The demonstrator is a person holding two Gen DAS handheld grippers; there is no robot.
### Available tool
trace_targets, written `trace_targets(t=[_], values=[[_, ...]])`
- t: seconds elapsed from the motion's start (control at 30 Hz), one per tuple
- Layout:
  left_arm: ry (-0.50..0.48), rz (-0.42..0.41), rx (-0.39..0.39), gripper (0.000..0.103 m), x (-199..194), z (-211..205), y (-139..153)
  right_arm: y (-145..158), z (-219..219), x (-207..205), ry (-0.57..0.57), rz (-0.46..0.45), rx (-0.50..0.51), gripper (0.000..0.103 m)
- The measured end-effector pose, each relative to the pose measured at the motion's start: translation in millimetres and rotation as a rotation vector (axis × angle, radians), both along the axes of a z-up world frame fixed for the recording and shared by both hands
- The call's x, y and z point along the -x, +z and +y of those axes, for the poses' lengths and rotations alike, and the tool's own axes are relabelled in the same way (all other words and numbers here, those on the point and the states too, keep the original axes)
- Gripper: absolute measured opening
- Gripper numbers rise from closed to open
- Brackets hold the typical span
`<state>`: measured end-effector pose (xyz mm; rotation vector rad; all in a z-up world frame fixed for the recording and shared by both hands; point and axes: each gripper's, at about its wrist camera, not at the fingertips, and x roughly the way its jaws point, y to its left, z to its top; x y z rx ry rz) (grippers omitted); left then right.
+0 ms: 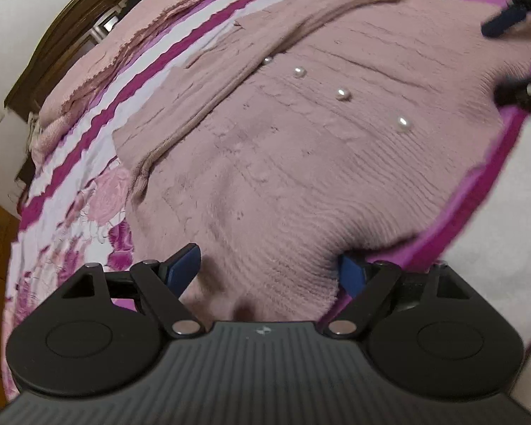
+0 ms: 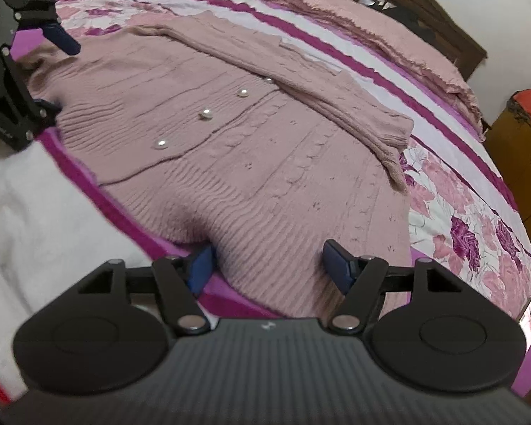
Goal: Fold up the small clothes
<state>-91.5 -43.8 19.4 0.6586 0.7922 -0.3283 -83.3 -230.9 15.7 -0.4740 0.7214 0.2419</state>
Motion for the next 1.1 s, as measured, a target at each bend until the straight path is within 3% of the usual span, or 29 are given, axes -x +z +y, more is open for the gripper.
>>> trace_targets(t=[0.17,0.33,0.4,0.47,0.57,0.63,0.67,0.87,1.1], values=[[0.095,0.012,0.113,0.087,-6,14,-5,-8,-12,-6,-0.057,-0.039,-0.113,0.069],[0.07,-0.057,0.086,0.085,5,9,-9,-8,-11,1,-0.075,-0.081,-0.124,0.069],[0.047,-0.074,0.075,0.078,7,6,-10,-6,-10,7,-0.078,-0.119,-0.118,0.068],[0.024,-0.081,0.083,0.061,10,5,-10,-6,-10,9,-0.08,-0.145,-0.106,0.062],[0.034,-0.088,0.099,0.038,11,7,-11,-4,-11,5,-0.095,-0.133,-0.1,0.042],[0.066,-0.084,0.12,0.028,7,12,-9,-1,-12,3,-0.102,-0.149,-0.089,0.022],[0.083,-0.083,0.132,0.021,5,14,-8,1,-14,3,-0.109,-0.16,-0.091,0.018],[0.197,-0.098,0.256,0.013,-6,29,9,10,-19,-4,-0.118,-0.198,-0.135,0.01],[0.202,-0.211,0.295,0.012,-9,17,38,29,-21,-17,-0.126,-0.284,-0.178,0.01]])
